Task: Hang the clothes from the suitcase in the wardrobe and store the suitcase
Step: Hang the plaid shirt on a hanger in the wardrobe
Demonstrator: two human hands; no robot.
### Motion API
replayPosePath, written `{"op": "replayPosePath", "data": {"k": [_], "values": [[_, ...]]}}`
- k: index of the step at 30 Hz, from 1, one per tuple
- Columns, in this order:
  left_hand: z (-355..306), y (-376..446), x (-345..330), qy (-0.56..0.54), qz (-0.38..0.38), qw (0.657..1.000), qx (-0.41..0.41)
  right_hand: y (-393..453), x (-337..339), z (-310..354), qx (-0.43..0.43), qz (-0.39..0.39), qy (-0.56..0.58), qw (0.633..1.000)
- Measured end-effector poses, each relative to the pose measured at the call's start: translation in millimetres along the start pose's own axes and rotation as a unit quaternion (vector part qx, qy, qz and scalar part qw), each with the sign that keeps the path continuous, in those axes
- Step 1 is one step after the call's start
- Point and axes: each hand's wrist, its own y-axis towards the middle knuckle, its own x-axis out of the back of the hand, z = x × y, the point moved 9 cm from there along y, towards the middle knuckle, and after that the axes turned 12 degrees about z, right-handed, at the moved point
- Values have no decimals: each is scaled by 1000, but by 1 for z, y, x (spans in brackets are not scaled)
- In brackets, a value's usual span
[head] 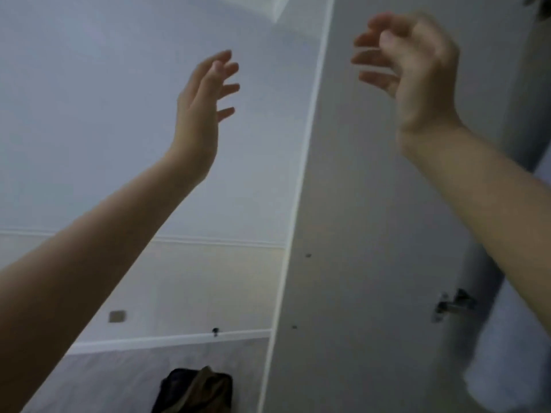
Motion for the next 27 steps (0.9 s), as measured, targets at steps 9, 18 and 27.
{"op": "replayPosePath", "data": {"k": [9,18,27], "values": [[81,-55,230,75,-59,990,103,14,-245,-58,-56,21,138,989],[230,-150,336,108,-45,962,245,-85,-386,-286,-325,40,127,936],[460,-250,387,157,-20,900,406,-224,-471,-531,-482,34,132,866]]}}
